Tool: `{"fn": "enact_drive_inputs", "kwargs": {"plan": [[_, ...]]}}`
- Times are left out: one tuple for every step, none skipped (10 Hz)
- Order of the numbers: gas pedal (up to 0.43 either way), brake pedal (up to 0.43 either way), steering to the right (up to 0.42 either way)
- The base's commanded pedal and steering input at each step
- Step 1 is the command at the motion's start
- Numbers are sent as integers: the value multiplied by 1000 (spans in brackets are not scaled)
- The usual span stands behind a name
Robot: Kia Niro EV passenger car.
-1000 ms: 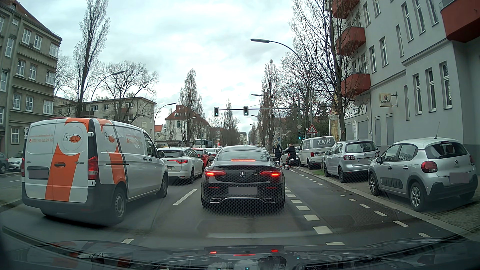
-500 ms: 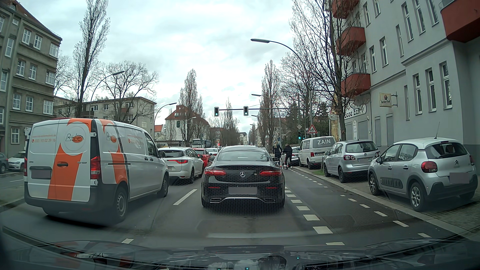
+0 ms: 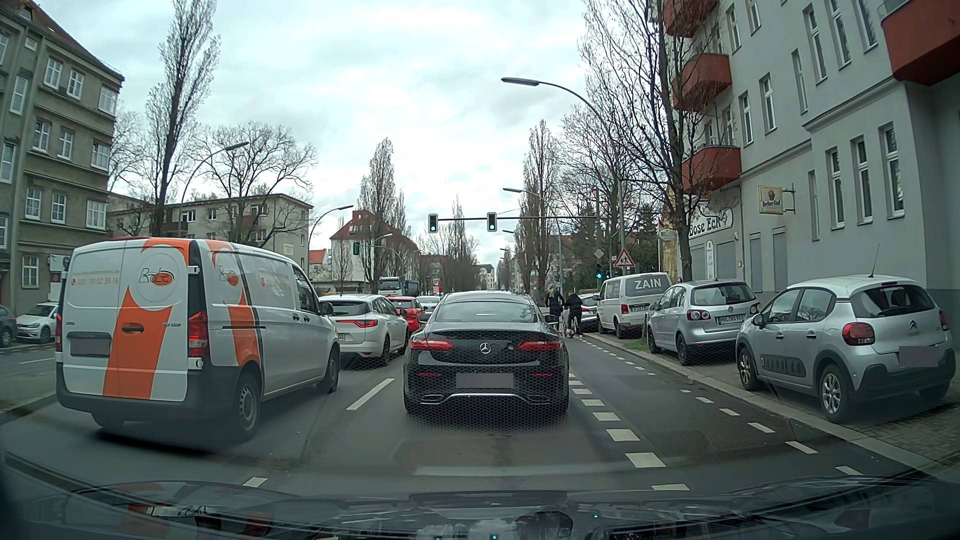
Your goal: Follow the waypoints while adhering to traffic rules and regulations
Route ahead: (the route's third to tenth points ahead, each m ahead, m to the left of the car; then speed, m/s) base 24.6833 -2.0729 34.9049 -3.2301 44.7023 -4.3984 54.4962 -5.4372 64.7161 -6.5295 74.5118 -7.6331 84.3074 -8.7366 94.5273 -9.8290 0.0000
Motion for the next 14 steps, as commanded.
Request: {"fn": "enact_drive_inputs", "kwargs": {"plan": [[0,134,-3],[0,116,-3],[0,73,-3],[0,24,-3],[0,18,-3],[0,18,-3],[0,18,-3],[0,18,-3],[0,18,-3],[0,18,-3],[0,18,-3],[0,18,-3],[0,12,-4],[0,18,-5]]}}
